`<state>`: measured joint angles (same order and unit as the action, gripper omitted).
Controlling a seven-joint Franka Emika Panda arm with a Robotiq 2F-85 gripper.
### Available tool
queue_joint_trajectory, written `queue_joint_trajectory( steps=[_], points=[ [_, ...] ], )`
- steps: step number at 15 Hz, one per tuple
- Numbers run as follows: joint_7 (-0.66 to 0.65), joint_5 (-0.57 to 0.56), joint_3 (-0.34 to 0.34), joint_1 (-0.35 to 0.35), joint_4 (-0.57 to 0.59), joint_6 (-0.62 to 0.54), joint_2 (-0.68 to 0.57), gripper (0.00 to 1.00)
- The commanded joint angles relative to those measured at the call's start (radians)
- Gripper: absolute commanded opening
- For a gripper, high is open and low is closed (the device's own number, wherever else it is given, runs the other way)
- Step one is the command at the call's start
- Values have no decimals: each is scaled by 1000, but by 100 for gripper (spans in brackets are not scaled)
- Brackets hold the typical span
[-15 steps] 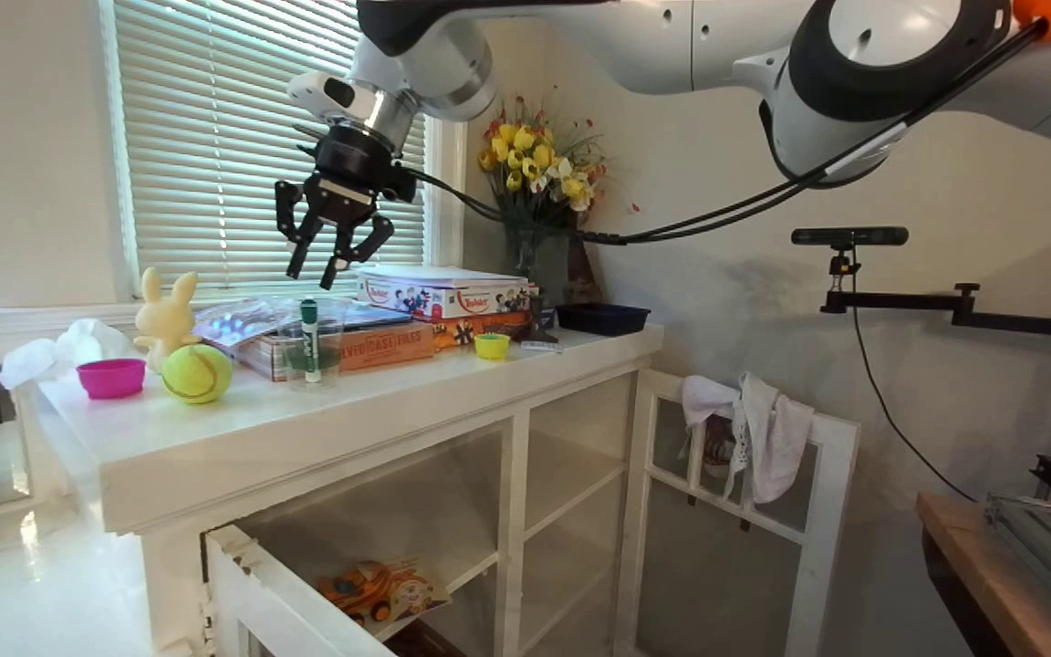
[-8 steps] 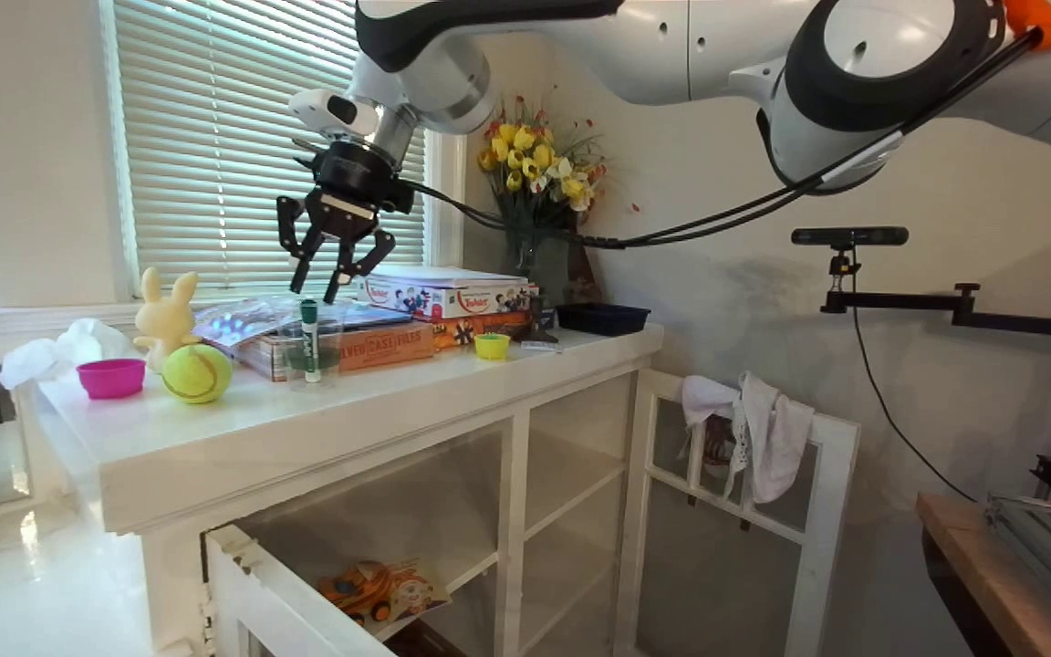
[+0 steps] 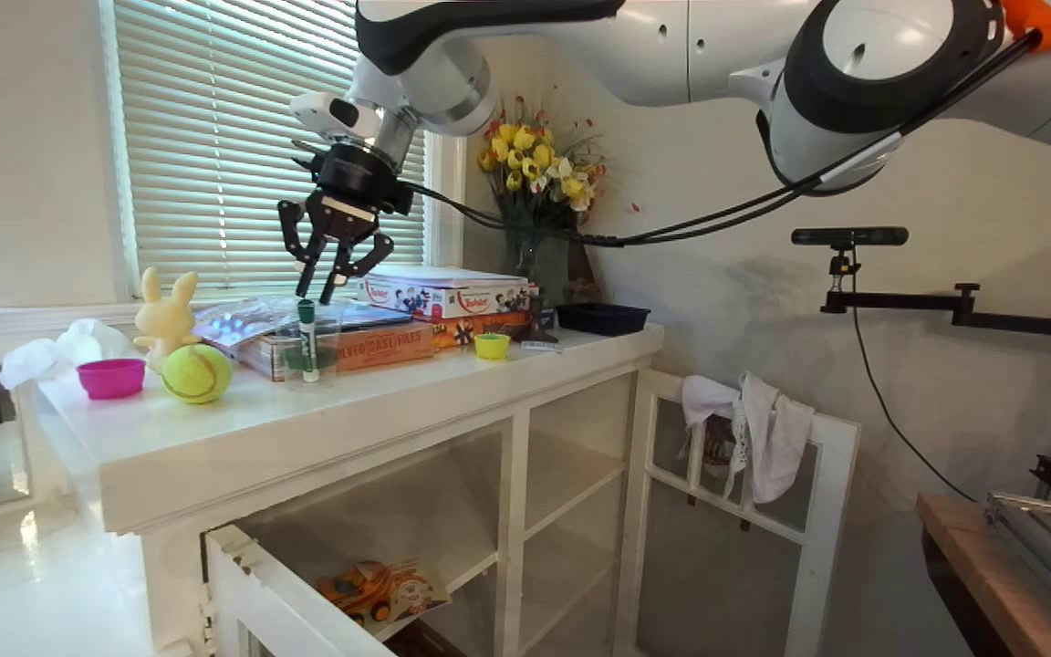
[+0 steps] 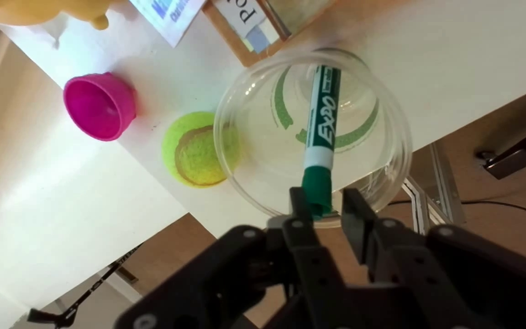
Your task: Move the marker to the orange box close to it
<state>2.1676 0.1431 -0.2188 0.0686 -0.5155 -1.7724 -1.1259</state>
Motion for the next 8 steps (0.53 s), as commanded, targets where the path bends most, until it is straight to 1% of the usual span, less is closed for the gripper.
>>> queue_joint_trajectory(
  steps=[1,2,8],
  points=[
    [22,-12,3,-6,44,-4,-36,5],
    [21,-11,4,-6,44,-4,-37,0],
    [16,-11,4,-5,43,-4,-37,0]
  ],
)
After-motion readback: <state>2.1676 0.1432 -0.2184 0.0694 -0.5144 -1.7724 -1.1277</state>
